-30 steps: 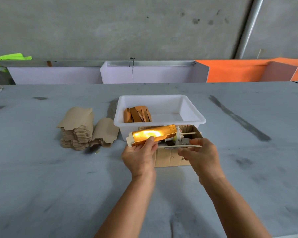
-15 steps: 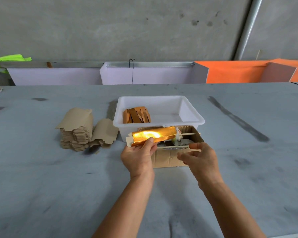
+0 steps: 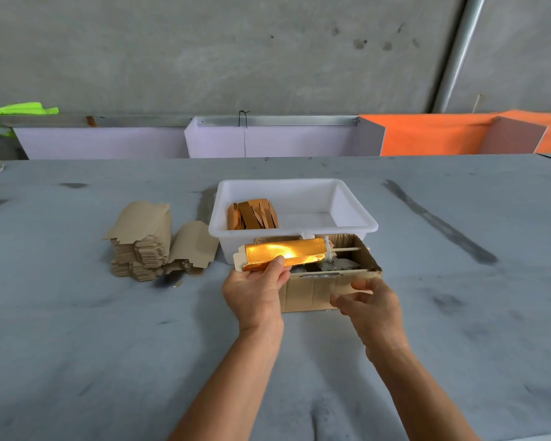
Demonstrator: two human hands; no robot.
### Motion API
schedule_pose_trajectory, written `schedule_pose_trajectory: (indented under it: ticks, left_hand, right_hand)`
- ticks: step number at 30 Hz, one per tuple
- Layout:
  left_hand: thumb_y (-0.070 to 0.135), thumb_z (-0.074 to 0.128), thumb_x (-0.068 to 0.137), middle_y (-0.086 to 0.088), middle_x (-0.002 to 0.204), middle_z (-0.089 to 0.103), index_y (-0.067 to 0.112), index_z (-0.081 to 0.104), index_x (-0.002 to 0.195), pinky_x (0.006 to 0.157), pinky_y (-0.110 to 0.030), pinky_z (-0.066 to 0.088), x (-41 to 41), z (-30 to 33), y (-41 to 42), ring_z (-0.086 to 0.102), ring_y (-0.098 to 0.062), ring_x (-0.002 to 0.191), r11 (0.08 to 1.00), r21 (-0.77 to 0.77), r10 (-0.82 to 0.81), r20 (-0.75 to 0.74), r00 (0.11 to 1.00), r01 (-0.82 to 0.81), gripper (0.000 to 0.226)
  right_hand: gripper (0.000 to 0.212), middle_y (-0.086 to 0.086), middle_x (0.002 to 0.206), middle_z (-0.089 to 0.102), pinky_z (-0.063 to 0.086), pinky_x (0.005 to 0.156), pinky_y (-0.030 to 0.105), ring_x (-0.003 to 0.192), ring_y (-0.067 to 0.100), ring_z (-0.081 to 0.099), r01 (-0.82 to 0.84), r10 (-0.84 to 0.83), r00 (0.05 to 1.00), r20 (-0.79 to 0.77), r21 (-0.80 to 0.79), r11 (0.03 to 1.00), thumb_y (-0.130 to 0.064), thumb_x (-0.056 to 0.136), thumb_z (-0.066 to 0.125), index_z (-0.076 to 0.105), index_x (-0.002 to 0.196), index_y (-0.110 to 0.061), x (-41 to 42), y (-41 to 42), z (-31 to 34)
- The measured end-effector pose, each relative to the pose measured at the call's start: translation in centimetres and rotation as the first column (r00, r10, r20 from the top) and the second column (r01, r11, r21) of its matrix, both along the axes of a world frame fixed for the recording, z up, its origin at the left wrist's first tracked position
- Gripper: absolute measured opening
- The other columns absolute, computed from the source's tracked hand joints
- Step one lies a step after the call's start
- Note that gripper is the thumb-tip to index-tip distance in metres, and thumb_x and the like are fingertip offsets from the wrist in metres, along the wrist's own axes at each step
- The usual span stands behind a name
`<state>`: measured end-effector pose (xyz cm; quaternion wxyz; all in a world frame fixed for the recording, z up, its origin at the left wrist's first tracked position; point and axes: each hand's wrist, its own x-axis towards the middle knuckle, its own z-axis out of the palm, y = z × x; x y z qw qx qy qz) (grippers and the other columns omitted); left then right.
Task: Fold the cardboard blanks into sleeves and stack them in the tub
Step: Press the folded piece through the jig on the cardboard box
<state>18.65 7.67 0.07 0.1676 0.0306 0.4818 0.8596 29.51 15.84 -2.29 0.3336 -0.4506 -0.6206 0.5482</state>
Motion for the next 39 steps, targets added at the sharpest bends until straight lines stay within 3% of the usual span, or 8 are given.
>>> schedule_pose_trajectory:
  ticks: [5,10,13,18,23,27,31,39]
  left_hand:
    - [-0.011,0.071,0.074,-0.009,0.079,0.070,0.006,0.066,0.090,0.056,-0.024,0.057,0.1,0.1,-0.3,0.071,-0.018,0.063,1.000,0.005,-0.008,-0.014,1.000,0.009,0.024]
    - [-0.011,0.070,0.074,-0.009,0.079,0.071,0.002,0.065,0.094,0.055,-0.023,0.057,0.6,0.1,-0.6,0.071,-0.018,0.064,0.999,0.015,-0.040,-0.039,0.998,0.040,0.024]
    - [-0.012,0.070,0.074,-0.007,0.076,0.070,0.000,0.065,0.096,0.054,-0.022,0.056,0.7,0.1,-0.8,0.071,-0.016,0.063,0.999,0.017,-0.047,-0.041,0.998,0.048,0.025]
    - [-0.012,0.070,0.074,-0.013,0.083,0.072,-0.002,0.065,0.100,0.056,-0.025,0.057,0.9,0.2,-1.3,0.072,-0.023,0.070,0.998,0.017,-0.059,-0.077,0.995,0.060,0.028]
    - [-0.012,0.070,0.074,-0.016,0.084,0.071,-0.005,0.064,0.100,0.058,-0.027,0.057,1.0,0.3,-1.6,0.071,-0.030,0.076,0.997,0.026,-0.069,-0.083,0.994,0.072,0.028]
    - [-0.012,0.069,0.074,-0.015,0.084,0.072,-0.005,0.064,0.099,0.059,-0.027,0.057,1.1,0.3,-1.8,0.071,-0.028,0.077,0.996,0.030,-0.078,-0.083,0.993,0.081,0.026]
    - [-0.012,0.069,0.074,-0.007,0.074,0.073,0.001,0.065,0.091,0.057,-0.027,0.057,1.1,0.4,-1.9,0.072,-0.023,0.071,0.996,0.046,-0.079,-0.072,0.994,0.082,0.022]
    - [-0.013,0.069,0.074,-0.008,0.076,0.072,-0.001,0.065,0.093,0.056,-0.026,0.057,1.2,0.6,-1.8,0.072,-0.023,0.071,0.996,0.051,-0.076,-0.058,0.995,0.079,0.024]
  right_hand:
    - [0.031,-0.003,0.058,0.063,0.042,0.048,0.016,0.059,0.010,0.060,-0.093,0.107,0.982,-0.156,0.093,0.991,-0.013,0.074,0.079,0.052,0.089,-0.019,0.3,-1.3,0.9]
    - [0.028,0.005,0.059,0.064,0.042,0.045,0.016,0.055,0.014,0.056,-0.177,0.217,0.931,-0.294,0.158,0.972,-0.007,0.074,0.078,0.052,0.082,-0.014,0.1,-2.1,2.1]
    - [0.026,0.014,0.064,0.062,0.045,0.054,0.026,0.062,0.021,0.055,-0.207,0.259,0.905,-0.337,0.181,0.961,-0.003,0.074,0.077,0.053,0.080,-0.011,-0.2,-2.4,2.4]
    - [0.024,0.002,0.058,0.063,0.047,0.056,0.020,0.066,0.022,0.061,-0.234,0.300,0.887,-0.351,0.218,0.947,-0.001,0.074,0.076,0.055,0.077,-0.013,-1.1,-2.8,2.8]
    - [0.022,0.014,0.069,0.069,0.050,0.069,0.034,0.075,0.032,0.068,-0.233,0.304,0.890,-0.339,0.235,0.944,0.001,0.075,0.074,0.057,0.078,-0.012,-1.8,-2.9,3.2]
    - [0.024,0.006,0.063,0.068,0.045,0.056,0.021,0.065,0.020,0.065,-0.243,0.306,0.900,-0.309,0.226,0.943,-0.002,0.075,0.075,0.057,0.074,-0.017,-2.1,-2.9,3.4]
    - [0.025,0.001,0.059,0.067,0.045,0.054,0.016,0.064,0.018,0.066,-0.247,0.307,0.905,-0.295,0.223,0.943,0.000,0.074,0.076,0.057,0.073,-0.017,-2.4,-2.8,3.4]
    - [0.026,0.000,0.059,0.067,0.038,0.047,0.010,0.054,0.008,0.060,-0.252,0.304,0.919,-0.251,0.218,0.943,-0.001,0.074,0.077,0.058,0.072,-0.018,-2.5,-2.7,3.4]
